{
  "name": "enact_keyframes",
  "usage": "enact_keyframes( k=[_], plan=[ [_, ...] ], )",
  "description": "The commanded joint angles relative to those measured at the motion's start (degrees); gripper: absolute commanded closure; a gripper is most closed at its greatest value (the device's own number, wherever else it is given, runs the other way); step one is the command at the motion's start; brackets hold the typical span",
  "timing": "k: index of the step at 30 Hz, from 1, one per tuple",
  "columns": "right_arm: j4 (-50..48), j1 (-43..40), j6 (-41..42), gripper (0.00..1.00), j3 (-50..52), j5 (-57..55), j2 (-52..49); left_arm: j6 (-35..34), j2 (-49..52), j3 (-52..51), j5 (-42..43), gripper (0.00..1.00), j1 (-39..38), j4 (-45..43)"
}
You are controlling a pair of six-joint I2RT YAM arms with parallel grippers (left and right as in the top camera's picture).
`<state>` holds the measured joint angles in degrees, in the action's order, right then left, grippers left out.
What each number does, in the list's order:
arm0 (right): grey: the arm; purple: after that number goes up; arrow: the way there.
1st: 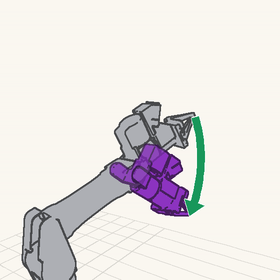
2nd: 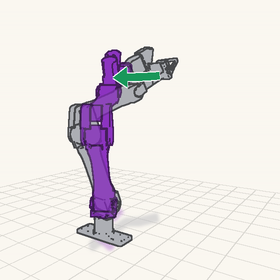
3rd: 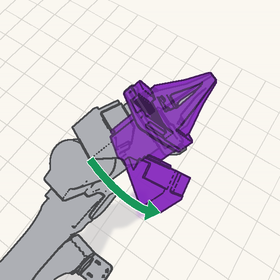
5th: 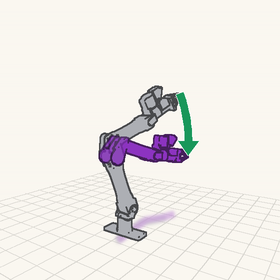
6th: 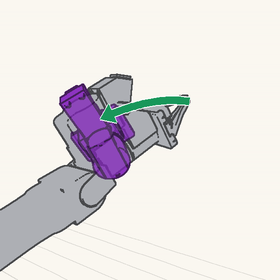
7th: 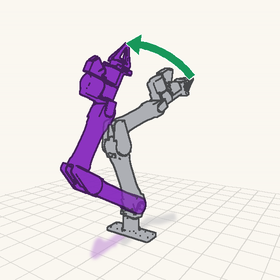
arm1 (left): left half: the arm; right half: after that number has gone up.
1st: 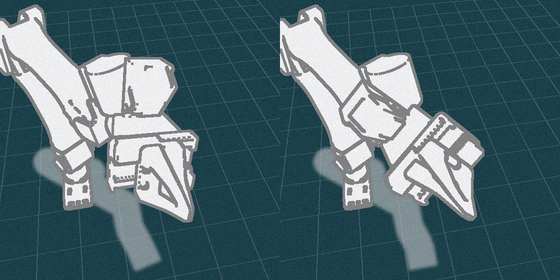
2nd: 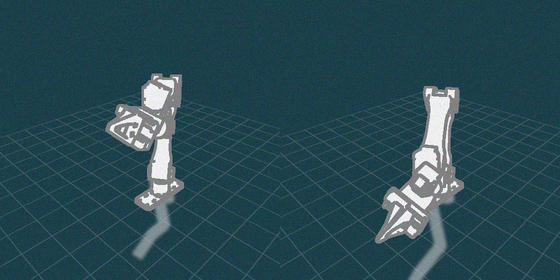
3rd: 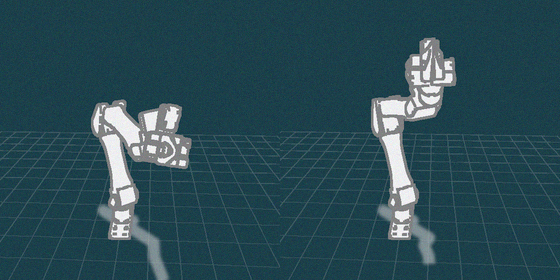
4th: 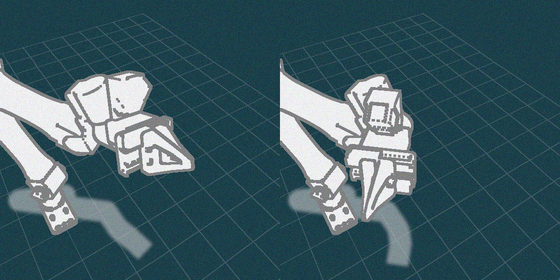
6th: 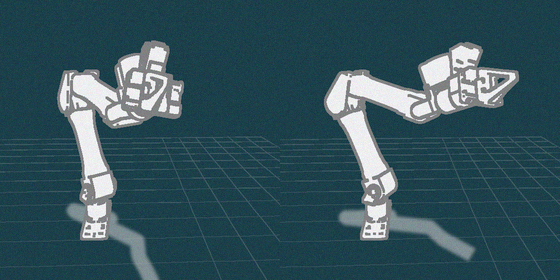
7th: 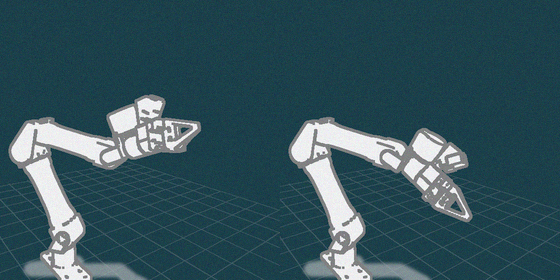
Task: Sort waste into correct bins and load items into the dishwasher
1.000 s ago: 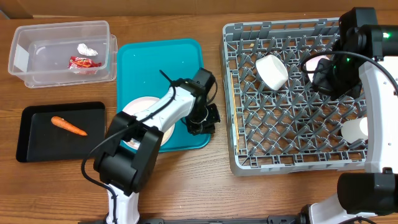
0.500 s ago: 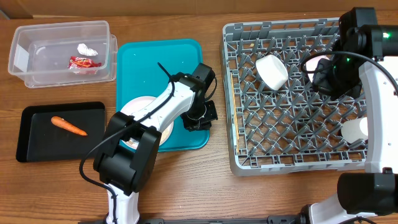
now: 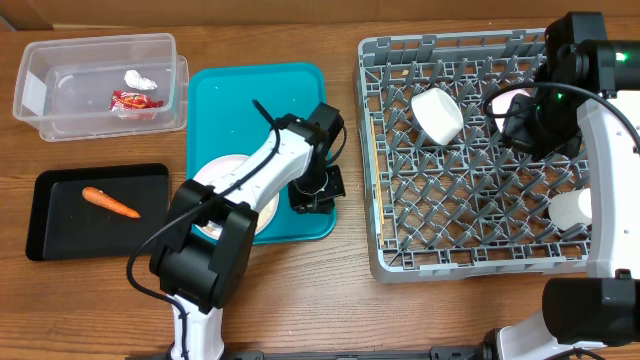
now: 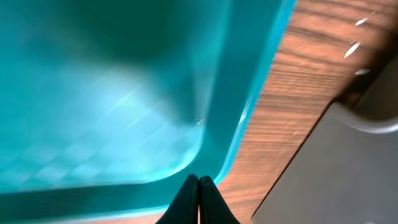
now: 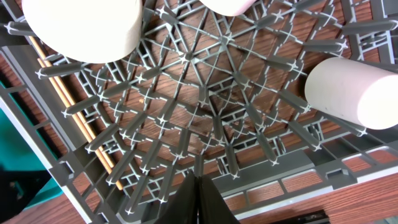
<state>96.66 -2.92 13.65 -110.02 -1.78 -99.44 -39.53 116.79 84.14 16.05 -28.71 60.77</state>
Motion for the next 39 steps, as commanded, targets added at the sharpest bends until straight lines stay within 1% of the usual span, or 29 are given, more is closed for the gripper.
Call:
enact_keyframes(
  k=[1, 3, 6, 11, 12, 13, 14, 15, 16, 17, 18, 19, 21, 24, 29, 35, 39],
  plan=[
    [-0.09, -0.07, -0.13, 0.95, -0.31, -0.31, 0.33, 5.07, -0.44, 5.4, -2.97, 0.96, 1.62, 5.68],
    [-0.09, -0.07, -0.13, 0.95, -0.31, -0.31, 0.33, 5.84, -1.16, 6.69, -5.07, 0.96, 1.92, 9.49],
    [-0.33, -0.07, -0.13, 0.95, -0.31, -0.31, 0.33, 6.78, -2.27, 6.78, -8.98, 0.96, 2.08, 12.87],
    [-0.68, -0.07, -0.11, 0.95, -0.31, -0.28, 0.33, 7.43, -2.25, 6.32, -12.63, 0.96, 2.05, 14.19],
    [-0.66, -0.07, -0.13, 0.95, -0.31, -0.28, 0.33, 7.41, -2.25, 6.32, -14.88, 0.93, 2.08, 14.36],
    [-0.63, -0.07, -0.13, 0.95, -0.31, -0.28, 0.33, 7.32, -2.25, 6.32, -16.46, 0.87, 2.1, 14.29],
    [-0.66, -0.07, -0.13, 0.95, -0.31, -0.28, 0.33, 7.15, -2.25, 6.32, -18.23, 0.78, 2.16, 13.86],
    [-0.68, -0.07, -0.13, 0.95, -0.31, -0.28, 0.33, 7.17, -2.25, 6.32, -19.65, 0.66, 2.19, 13.0],
    [-0.7, -0.07, -0.13, 0.95, -0.31, -0.28, 0.33, 7.19, -2.25, 6.32, -20.9, 0.55, 2.19, 11.98],
    [-0.72, -0.07, -0.13, 0.95, -0.31, -0.28, 0.33, 7.21, -2.25, 6.32, -21.66, 0.48, 2.19, 11.08],
    [-0.72, -0.07, -0.13, 0.95, -0.31, -0.26, 0.33, 7.19, -2.25, 6.32, -22.34, 0.37, 2.19, 10.19],
    [-0.72, -0.07, -0.13, 0.95, -0.31, -0.26, 0.33, 7.21, -2.25, 6.32, -22.95, 0.33, 2.19, 9.18],
    [-0.7, -0.07, -0.13, 0.95, -0.31, -0.26, 0.33, 7.19, -2.19, 6.32, -24.85, 0.38, 2.19, 7.23],
    [-0.7, -0.07, -0.13, 0.95, -0.31, -0.24, 0.33, 7.15, -1.95, 6.32, -27.58, 0.42, 2.19, 4.26],
    [-0.68, -0.07, -0.13, 0.95, -0.31, -0.26, 0.33, 5.99, -0.59, 6.27, -28.17, 0.5, 2.89, 3.23],
    [-0.72, -0.07, -0.13, 0.95, -0.31, -0.26, 0.33, 4.63, 0.13, 5.29, -28.04, 0.48, 5.22, 3.3],
    [-0.72, -0.07, -0.13, 0.95, -0.31, -0.26, 0.33, 4.63, 0.15, 4.66, -27.04, 0.51, 6.84, 1.9]
  ],
)
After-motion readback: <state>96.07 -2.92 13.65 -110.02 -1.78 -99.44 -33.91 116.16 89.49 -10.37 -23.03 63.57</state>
